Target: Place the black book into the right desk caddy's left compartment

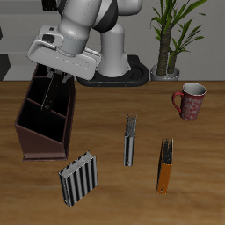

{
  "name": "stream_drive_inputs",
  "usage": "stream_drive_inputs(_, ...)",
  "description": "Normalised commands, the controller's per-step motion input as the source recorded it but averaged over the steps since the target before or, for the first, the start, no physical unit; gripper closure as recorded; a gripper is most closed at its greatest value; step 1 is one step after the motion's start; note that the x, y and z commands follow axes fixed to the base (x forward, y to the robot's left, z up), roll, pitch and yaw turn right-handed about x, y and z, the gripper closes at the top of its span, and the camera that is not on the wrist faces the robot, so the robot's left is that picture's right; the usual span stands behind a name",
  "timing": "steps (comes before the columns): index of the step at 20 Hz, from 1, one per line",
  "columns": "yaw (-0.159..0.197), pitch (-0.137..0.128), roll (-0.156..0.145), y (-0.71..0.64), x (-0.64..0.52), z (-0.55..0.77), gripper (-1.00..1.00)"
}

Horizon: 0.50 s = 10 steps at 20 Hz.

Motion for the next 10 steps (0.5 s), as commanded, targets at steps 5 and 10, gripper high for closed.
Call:
stream_drive_inputs(5,-0.001,0.001,-0.014,-0.03,0.07,-0.12,1.0)
stream_drive_inputs(10,-0.018,0.01,-0.003,-0.04,0.04,-0.09,1.0)
